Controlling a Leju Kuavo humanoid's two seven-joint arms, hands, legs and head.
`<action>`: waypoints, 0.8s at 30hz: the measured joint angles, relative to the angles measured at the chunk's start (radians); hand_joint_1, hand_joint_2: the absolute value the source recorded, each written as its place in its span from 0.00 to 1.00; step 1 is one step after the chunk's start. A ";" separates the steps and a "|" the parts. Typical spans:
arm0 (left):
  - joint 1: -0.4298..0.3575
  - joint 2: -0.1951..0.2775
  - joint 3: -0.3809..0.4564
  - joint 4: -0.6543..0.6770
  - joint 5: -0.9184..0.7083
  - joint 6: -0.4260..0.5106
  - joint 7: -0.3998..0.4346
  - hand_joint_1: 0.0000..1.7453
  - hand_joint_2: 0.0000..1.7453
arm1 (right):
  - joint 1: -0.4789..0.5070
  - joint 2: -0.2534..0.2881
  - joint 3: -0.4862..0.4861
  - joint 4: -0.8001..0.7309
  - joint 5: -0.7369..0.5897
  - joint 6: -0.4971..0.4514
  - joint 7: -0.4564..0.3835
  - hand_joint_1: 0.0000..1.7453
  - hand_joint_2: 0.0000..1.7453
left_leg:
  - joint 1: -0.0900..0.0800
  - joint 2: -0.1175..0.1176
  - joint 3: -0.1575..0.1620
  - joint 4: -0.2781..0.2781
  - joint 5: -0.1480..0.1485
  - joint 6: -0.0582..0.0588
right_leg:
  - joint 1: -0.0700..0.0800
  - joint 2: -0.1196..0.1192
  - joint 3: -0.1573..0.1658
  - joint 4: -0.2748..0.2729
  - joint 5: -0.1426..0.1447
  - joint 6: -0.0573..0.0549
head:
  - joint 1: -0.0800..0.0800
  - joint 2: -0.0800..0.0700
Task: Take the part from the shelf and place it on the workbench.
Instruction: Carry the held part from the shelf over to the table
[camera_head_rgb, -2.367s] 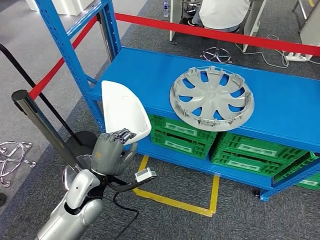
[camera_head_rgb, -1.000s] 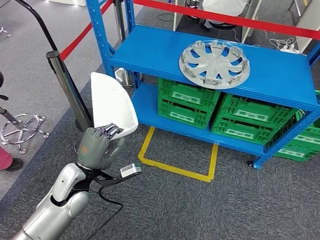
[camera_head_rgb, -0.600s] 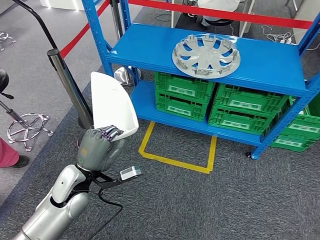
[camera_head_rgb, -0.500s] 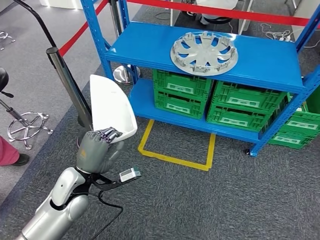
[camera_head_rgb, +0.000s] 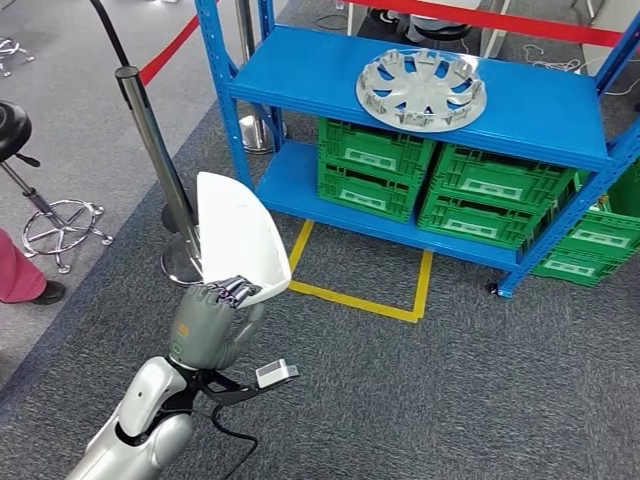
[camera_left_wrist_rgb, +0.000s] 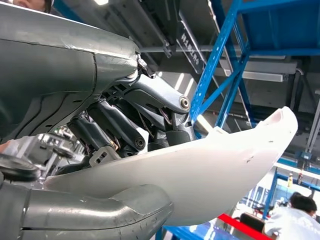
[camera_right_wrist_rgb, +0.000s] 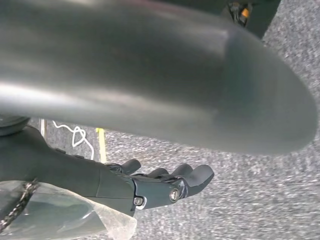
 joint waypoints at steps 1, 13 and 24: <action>0.002 -0.001 0.000 0.000 0.002 0.001 -0.003 1.00 1.00 | 0.000 0.000 0.000 0.000 0.000 0.000 0.000 0.00 0.00 | 0.000 0.001 -0.013 0.001 0.010 -0.001 | -0.001 0.000 -0.001 0.043 -0.011 0.002 | 0.000 0.000; 0.006 -0.003 0.005 -0.002 0.012 0.005 -0.015 1.00 1.00 | 0.000 0.002 0.000 0.000 0.006 -0.001 -0.001 0.00 0.00 | 0.004 -0.003 -0.116 0.096 -0.007 -0.053 | -0.004 0.000 0.197 -0.256 0.100 -0.042 | -0.003 0.000; 0.004 -0.004 0.005 -0.003 0.027 0.008 -0.034 1.00 1.00 | -0.006 0.010 -0.002 -0.002 0.010 -0.017 -0.010 0.00 0.00 | -0.024 -0.006 0.095 0.004 -0.077 0.005 | 0.028 -0.003 0.077 -0.237 0.203 -0.050 | -0.007 0.000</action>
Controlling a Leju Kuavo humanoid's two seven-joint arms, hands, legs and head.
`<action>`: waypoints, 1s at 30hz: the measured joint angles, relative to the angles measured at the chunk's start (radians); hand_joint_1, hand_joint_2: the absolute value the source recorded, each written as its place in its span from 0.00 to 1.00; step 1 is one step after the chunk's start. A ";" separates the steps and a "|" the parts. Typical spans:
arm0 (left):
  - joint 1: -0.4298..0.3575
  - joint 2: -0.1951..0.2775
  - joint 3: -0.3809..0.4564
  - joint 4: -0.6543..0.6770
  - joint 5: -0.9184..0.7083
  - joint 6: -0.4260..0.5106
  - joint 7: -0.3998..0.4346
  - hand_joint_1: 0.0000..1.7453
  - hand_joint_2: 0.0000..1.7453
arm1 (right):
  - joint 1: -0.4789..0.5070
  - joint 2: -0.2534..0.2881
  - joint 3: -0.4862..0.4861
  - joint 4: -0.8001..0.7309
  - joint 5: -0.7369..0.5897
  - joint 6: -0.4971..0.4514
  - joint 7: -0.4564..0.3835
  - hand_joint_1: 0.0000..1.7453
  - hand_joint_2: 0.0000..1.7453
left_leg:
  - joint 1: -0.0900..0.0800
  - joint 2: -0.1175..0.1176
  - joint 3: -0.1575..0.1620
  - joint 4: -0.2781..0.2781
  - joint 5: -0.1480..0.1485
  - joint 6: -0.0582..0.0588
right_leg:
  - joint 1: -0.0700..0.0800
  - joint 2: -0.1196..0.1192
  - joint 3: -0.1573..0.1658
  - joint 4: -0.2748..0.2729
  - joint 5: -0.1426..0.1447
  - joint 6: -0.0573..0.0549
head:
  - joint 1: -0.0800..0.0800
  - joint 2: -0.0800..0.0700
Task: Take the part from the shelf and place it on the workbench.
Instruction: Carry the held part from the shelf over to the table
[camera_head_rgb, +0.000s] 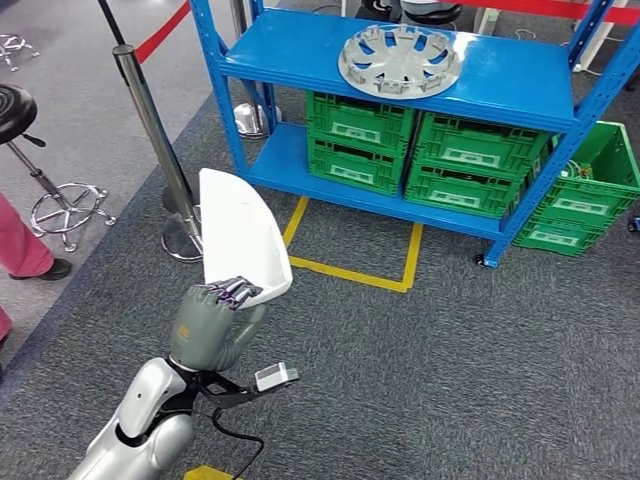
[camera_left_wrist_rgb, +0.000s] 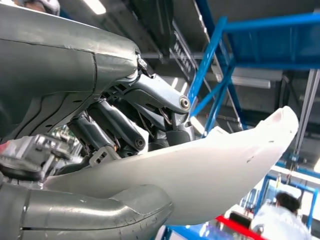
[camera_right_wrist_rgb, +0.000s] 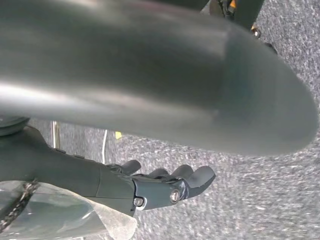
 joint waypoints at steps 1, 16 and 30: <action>0.000 0.000 0.000 0.000 0.002 0.000 -0.002 1.00 1.00 | -0.001 0.002 -0.002 0.001 -0.004 -0.011 0.000 0.00 0.00 | 0.000 0.001 -0.004 -0.012 0.008 -0.001 | -0.001 0.000 -0.004 -0.003 0.010 0.005 | 0.000 0.000; 0.008 -0.008 0.000 -0.004 0.012 -0.018 -0.013 1.00 1.00 | -0.044 0.043 -0.041 0.001 -0.040 -0.084 -0.007 0.00 0.00 | 0.016 0.009 -0.198 0.018 0.173 -0.033 | -0.026 0.005 0.188 -0.039 -0.168 0.029 | 0.002 0.000; 0.016 -0.007 0.000 -0.007 0.013 -0.019 -0.016 1.00 1.00 | -0.043 0.052 -0.042 0.002 -0.036 -0.084 -0.008 0.00 0.00 | 0.020 -0.001 -0.075 0.028 0.059 -0.036 | -0.021 -0.001 0.104 -0.015 -0.093 0.013 | -0.002 0.000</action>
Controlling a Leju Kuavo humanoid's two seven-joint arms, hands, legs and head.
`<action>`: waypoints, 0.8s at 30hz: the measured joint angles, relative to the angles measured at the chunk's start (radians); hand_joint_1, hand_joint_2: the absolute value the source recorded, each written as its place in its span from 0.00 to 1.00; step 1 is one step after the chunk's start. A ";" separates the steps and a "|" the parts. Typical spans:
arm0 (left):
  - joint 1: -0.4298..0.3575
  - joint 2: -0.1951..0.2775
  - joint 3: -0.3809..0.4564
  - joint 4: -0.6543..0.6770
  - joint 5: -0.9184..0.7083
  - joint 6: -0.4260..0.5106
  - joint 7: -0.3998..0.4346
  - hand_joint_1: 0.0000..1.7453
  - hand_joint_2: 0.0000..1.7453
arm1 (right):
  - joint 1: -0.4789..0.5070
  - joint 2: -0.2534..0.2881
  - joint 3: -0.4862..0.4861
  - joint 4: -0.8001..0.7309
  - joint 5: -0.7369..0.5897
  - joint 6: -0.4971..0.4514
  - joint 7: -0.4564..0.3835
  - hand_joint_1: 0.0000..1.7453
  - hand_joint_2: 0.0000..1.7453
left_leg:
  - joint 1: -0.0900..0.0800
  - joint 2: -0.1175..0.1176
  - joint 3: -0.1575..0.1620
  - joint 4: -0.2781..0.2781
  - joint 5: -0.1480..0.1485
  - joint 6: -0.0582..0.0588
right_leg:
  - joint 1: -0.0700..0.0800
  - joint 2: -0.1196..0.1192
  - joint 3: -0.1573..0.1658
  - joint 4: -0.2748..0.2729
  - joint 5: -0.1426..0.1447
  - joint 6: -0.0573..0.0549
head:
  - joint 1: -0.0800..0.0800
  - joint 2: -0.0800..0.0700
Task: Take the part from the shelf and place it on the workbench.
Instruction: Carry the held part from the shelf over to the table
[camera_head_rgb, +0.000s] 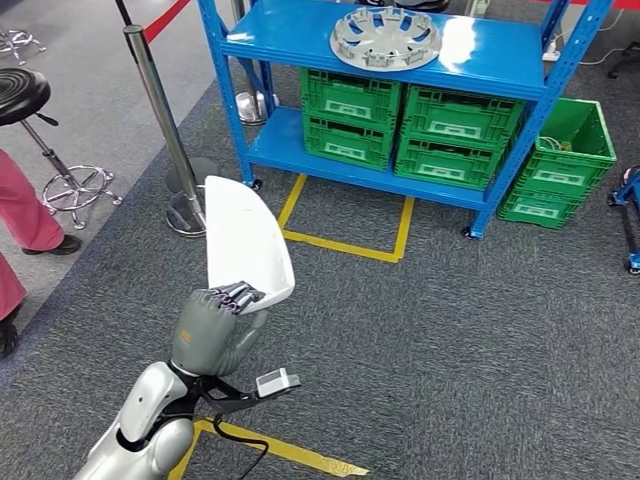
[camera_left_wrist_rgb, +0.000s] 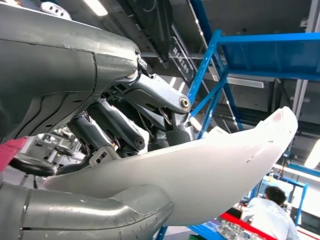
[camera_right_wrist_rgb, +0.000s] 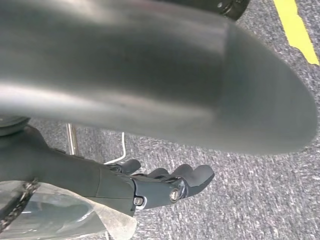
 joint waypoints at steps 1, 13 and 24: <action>0.000 0.000 0.000 -0.001 0.000 0.000 0.000 1.00 1.00 | 0.000 0.000 0.000 0.000 0.000 0.000 0.000 0.00 0.00 | -0.001 0.000 -0.002 -0.007 0.001 0.004 | 0.000 0.000 -0.004 0.000 0.003 0.006 | 0.000 0.000; 0.004 -0.001 0.000 -0.004 0.001 0.000 0.000 1.00 1.00 | 0.001 0.000 0.000 0.000 0.007 -0.009 -0.004 0.00 0.00 | -0.001 0.005 -0.045 -0.011 0.036 0.025 | -0.003 0.005 -0.014 0.065 -0.037 0.027 | 0.011 0.000; 0.010 0.000 0.001 -0.012 0.009 -0.001 0.002 1.00 1.00 | 0.002 0.003 0.000 0.000 -0.010 -0.019 0.003 0.00 0.00 | 0.005 0.001 -0.176 0.292 -0.109 -0.025 | -0.007 0.002 -0.014 0.007 0.003 -0.017 | 0.006 0.000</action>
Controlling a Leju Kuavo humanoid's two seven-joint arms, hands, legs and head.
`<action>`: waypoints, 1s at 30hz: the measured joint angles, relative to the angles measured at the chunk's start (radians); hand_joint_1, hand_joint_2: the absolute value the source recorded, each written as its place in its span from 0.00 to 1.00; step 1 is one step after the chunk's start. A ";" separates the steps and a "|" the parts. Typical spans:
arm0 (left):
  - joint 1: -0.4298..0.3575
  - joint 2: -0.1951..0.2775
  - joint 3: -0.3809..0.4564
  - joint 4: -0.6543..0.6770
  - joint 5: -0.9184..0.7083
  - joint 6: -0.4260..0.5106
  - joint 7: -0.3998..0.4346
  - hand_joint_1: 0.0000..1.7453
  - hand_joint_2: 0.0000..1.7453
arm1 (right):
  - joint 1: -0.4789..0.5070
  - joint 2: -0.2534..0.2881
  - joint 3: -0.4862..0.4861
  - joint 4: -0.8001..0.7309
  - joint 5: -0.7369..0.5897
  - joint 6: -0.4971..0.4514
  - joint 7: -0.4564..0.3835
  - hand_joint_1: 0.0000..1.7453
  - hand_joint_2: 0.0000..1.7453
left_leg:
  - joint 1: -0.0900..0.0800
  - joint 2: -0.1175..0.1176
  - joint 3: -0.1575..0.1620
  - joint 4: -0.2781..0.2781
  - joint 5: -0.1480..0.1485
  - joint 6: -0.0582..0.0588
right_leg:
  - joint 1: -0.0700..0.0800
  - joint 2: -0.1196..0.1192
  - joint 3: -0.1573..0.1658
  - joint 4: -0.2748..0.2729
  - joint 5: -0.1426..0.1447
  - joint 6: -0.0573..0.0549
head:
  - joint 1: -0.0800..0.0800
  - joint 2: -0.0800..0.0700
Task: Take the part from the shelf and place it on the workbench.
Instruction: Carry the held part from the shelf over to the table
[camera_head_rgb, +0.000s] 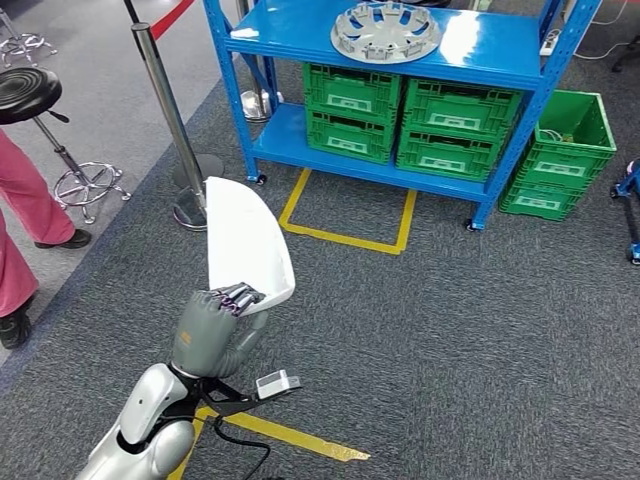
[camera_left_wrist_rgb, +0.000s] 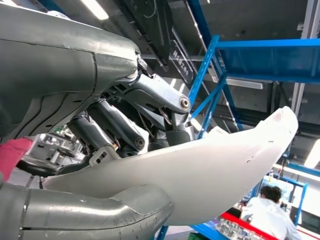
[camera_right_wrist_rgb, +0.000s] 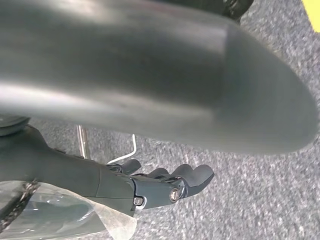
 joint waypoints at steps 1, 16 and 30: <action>0.001 0.000 0.000 0.000 0.000 0.000 0.000 1.00 1.00 | 0.000 0.000 0.000 0.000 0.000 0.000 0.000 0.00 0.00 | 0.000 0.000 0.011 -0.010 0.013 0.002 | 0.001 0.000 -0.002 0.001 0.002 0.001 | 0.000 0.000; 0.000 0.000 0.000 -0.006 0.003 -0.014 0.010 1.00 1.00 | -0.002 0.002 0.001 0.000 0.031 -0.025 -0.007 0.00 0.00 | -0.014 -0.002 0.146 -0.293 0.118 0.036 | 0.001 0.001 -0.025 0.000 0.025 0.028 | 0.002 0.000; 0.003 -0.001 0.001 -0.016 0.003 -0.019 0.013 1.00 1.00 | -0.001 0.002 0.004 0.000 0.050 -0.035 -0.015 0.00 0.00 | -0.012 -0.033 0.121 -0.307 0.152 0.071 | -0.004 0.002 -0.154 0.292 -0.121 0.054 | 0.009 0.000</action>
